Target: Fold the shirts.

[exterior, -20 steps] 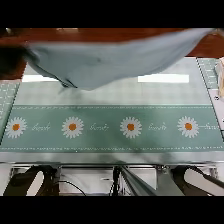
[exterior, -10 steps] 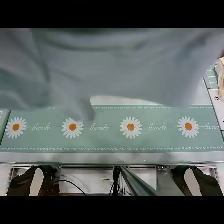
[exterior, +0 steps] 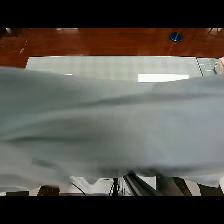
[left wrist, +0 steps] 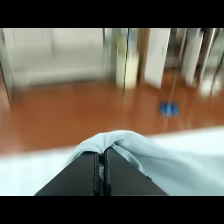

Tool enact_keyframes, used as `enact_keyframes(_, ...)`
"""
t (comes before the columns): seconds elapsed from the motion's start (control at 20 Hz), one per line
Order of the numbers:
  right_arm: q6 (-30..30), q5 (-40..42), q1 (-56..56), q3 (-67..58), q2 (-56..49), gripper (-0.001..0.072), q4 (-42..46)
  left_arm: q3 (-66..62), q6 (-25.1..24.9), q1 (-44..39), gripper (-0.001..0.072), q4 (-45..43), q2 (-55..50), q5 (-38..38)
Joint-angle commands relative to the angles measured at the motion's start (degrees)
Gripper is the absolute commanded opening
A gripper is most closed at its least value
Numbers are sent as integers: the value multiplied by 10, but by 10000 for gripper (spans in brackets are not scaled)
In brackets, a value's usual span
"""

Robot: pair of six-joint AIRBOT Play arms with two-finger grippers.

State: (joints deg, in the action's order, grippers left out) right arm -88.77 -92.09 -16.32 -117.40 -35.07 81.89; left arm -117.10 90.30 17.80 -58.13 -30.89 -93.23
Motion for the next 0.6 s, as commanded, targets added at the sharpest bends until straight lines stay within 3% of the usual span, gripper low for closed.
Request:
enact_keyframes(0.0,-6,-141,98,22,-11,17,86,41,11,-27,25,-30,3,-123)
enact_keyframes(0.15,-5,-137,179,136,-26,17,210,170,-52,-17,25,-49,-3,-122)
enact_keyframes(0.3,8,-102,214,263,-94,18,220,320,-78,-11,24,-64,-42,-61)
enact_keyframes(0.55,38,115,214,303,-282,16,205,384,-149,-40,25,-49,-192,100)
